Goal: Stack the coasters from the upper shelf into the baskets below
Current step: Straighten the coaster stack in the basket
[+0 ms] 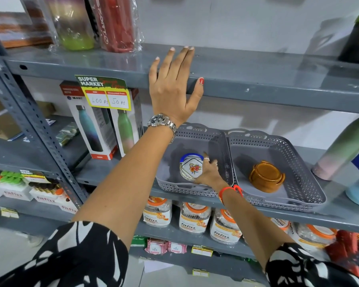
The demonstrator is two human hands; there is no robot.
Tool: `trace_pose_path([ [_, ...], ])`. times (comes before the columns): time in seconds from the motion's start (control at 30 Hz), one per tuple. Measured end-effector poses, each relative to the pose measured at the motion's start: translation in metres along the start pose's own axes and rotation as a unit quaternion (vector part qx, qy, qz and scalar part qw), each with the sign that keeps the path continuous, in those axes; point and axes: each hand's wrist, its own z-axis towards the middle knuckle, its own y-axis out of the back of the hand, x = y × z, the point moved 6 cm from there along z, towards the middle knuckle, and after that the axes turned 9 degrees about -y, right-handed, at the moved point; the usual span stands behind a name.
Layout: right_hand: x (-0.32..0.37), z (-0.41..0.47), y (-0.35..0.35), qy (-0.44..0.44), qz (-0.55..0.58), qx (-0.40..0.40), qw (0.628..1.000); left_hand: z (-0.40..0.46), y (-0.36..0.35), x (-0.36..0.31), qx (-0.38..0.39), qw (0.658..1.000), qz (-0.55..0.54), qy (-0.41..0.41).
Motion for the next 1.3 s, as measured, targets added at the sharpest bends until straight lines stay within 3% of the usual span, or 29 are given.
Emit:
trace_pose_path([
  [0.17,0.012,0.016,0.0,0.094,-0.244,-0.022,0.965,0.001,0.0,0.0,-0.005,1.0,0.0,0.0],
  [0.4,0.016,0.032,0.003,0.11,-0.286,0.02,0.952,0.0,-0.001,0.0,-0.005,1.0,0.01,-0.002],
  [0.6,0.017,0.043,0.001,0.113,-0.22,0.078,0.966,0.001,-0.001,-0.001,-0.009,1.0,0.012,-0.001],
  [1.07,0.016,0.047,0.006,0.105,-0.155,0.057,0.981,0.002,0.0,0.0,0.026,1.0,0.006,0.007],
  [1.2,0.012,0.041,0.011,0.06,0.021,0.076,0.995,0.007,0.005,0.0,0.033,0.998,-0.05,0.022],
  [1.3,0.007,0.031,0.018,-0.011,0.22,0.088,0.971,-0.01,0.028,0.0,-0.037,0.991,-0.113,0.054],
])
